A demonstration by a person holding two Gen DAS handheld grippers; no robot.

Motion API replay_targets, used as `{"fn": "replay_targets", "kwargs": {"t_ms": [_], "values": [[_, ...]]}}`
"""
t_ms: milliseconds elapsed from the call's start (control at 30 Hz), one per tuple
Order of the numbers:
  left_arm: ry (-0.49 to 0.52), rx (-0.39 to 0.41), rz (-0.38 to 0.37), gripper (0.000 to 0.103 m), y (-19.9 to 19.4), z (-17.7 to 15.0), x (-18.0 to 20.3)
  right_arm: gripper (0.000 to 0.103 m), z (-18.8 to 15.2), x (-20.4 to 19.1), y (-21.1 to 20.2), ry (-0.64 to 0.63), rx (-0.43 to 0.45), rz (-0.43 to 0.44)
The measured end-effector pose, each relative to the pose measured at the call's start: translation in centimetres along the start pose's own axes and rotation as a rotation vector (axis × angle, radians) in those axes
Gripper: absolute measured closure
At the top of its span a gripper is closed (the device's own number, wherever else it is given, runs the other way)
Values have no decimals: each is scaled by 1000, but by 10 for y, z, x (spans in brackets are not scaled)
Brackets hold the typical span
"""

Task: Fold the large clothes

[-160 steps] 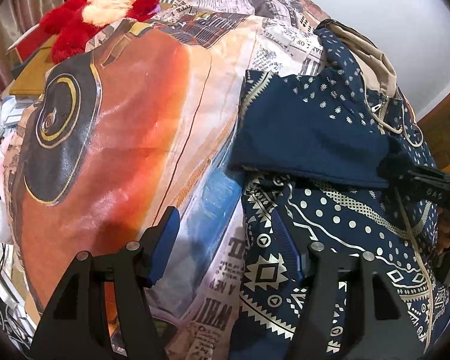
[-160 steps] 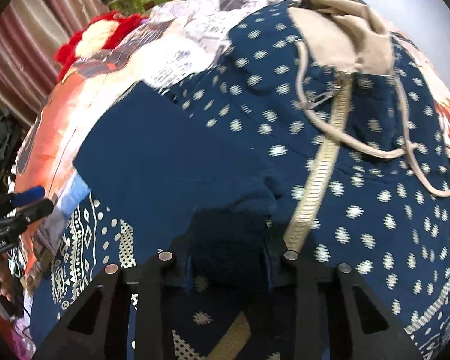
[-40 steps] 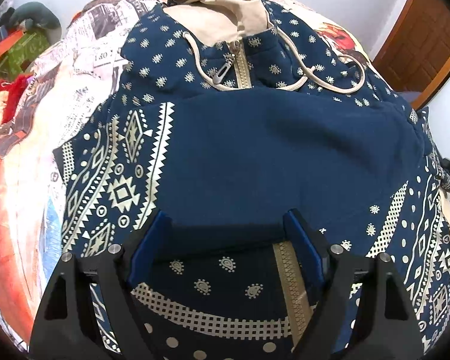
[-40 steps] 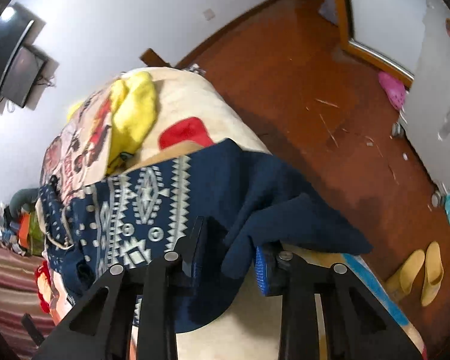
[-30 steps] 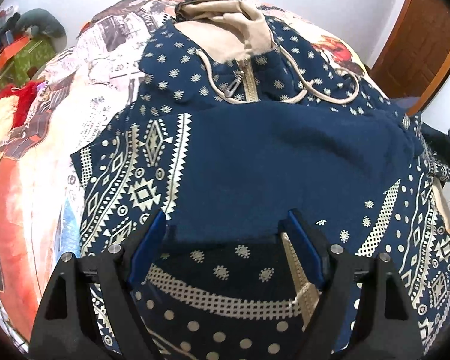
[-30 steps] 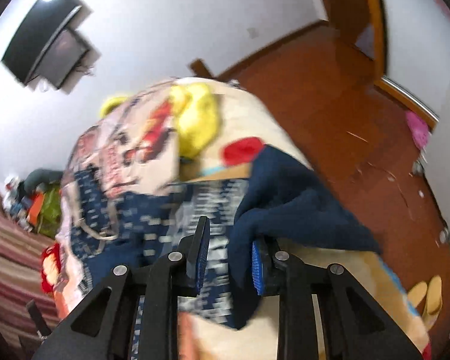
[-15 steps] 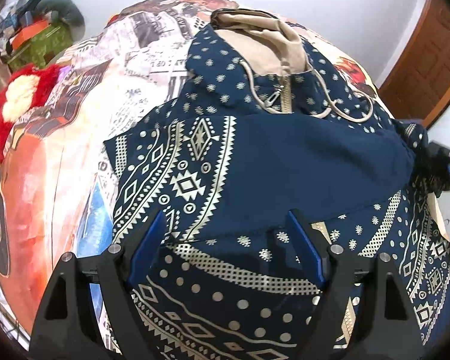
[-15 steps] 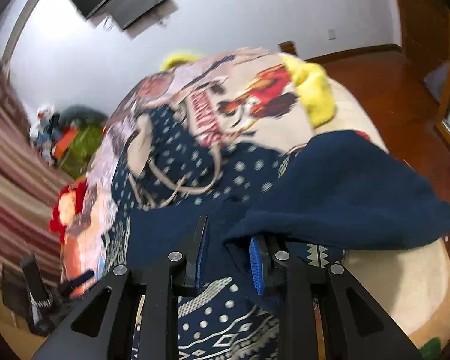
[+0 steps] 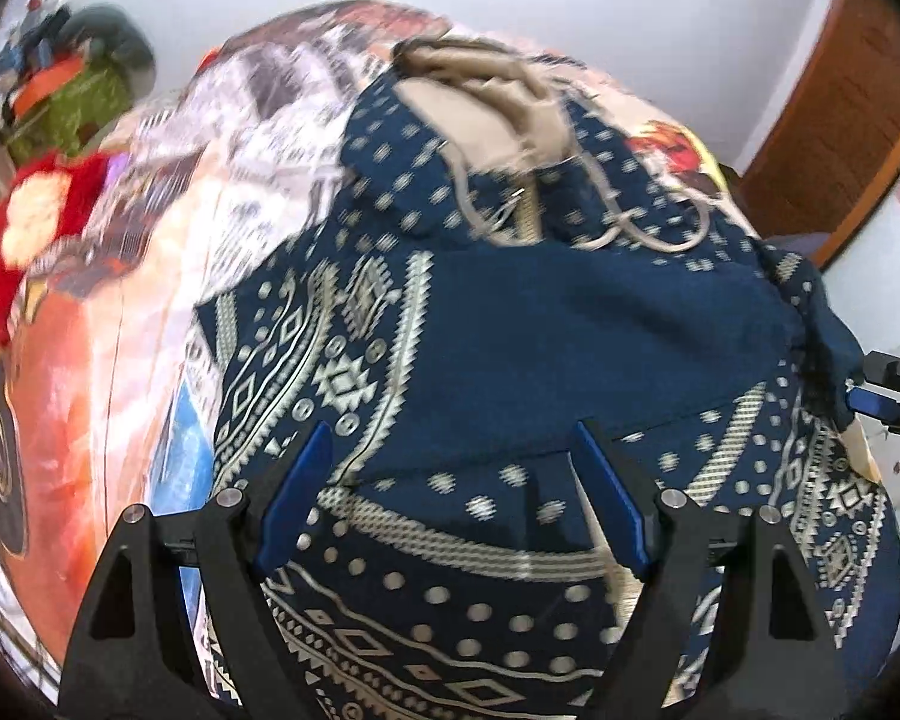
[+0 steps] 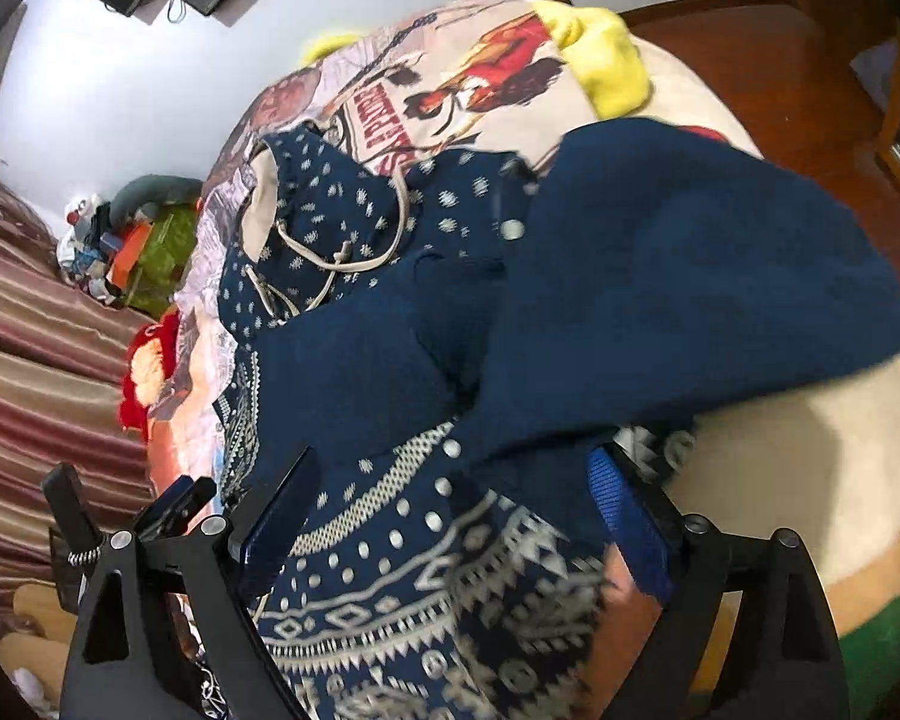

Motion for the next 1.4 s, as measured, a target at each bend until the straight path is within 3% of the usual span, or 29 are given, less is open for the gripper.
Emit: {"fn": "replay_targets", "kwargs": {"t_ms": [133,333,467,600,800,867,1067,1233,1400], "values": [[48,32,-16,22,-9,10,23,13,0,29,-25,54,40,-6],[66,11,-36,22,-1,7,46,13,10,121,-55,298,90,-16],[71,-17,-27,22,9,1,48,13,19,174,-52,475,84,21],[68,-25,-9,22,13,-1,43,14,27,197,-34,542,62,32],[35,-35,20,22,19,-1,25,36,51,197,-8,521,116,-23],[25,-41,24,22,21,-3,19,52,61,198,-2,508,140,-61],[3,-58,31,22,29,-9,7,74,83,197,1,444,209,-129],[-3,-50,22,22,27,-10,5,82,95,181,-14,355,291,-141],[-2,-28,19,22,18,-9,3,83,105,142,-36,242,363,-119]]}}
Point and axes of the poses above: each gripper's, at about its wrist camera, not at the fingertips, and y roughly the way its jaws point, x to its right, z to its top, the point moved 10 cm from there along y, roughly the way its jaws point, and after that the axes turned 5 degrees about -z, right-handed, at the moved point
